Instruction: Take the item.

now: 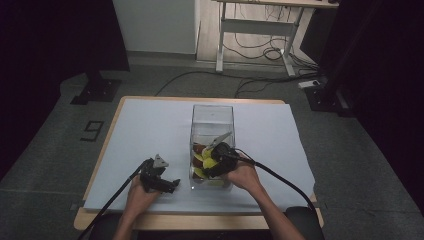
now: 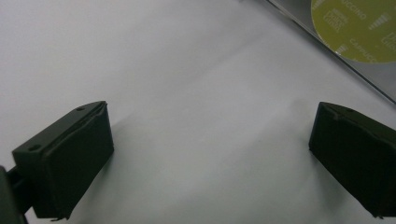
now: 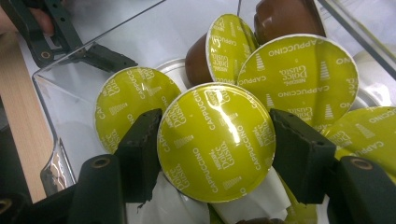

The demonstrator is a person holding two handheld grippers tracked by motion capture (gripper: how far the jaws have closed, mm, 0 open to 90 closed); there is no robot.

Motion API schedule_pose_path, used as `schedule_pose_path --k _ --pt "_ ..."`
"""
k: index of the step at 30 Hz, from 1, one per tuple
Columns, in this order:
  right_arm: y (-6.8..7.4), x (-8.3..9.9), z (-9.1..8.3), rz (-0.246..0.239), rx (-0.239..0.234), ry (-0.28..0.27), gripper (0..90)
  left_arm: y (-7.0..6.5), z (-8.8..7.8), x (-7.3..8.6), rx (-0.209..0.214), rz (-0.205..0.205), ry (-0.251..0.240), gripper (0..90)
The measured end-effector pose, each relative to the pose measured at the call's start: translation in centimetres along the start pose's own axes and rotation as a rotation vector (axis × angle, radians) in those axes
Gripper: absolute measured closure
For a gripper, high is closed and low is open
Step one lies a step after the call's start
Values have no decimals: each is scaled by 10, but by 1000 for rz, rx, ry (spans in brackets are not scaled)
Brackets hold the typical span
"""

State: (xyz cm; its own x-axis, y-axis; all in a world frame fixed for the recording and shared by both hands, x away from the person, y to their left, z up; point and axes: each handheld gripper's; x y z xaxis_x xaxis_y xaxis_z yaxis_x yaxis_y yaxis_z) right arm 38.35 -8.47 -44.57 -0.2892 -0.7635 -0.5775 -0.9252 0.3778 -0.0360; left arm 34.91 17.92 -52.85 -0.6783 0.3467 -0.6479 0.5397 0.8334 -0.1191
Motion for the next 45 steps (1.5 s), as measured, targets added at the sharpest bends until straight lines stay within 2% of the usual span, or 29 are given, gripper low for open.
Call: schedule_pose_path --k 7,11,27,45 --pt "2 0 -2 -10 26 -7 379 0 0 0 0 0 0 0" --pt "2 -2 -11 -5 30 -43 379 0 0 0 0 0 1 0" --pt "1 -4 -37 -16 54 -78 379 0 0 0 0 0 0 0" --pt "-5 -1 -63 -3 110 -118 379 0 0 0 -1 1 0 0"
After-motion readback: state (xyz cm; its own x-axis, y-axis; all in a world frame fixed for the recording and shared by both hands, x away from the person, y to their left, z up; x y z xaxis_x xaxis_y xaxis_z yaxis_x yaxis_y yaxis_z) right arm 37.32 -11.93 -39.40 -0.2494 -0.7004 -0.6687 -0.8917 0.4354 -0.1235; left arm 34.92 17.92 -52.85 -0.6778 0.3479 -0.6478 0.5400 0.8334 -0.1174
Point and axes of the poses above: each handheld gripper's, and its own axes: z roughly forward along the jaws, x roughly out of its underside, y roughly to its left, and after that the axes turned 10 degrees about -z, right-handed
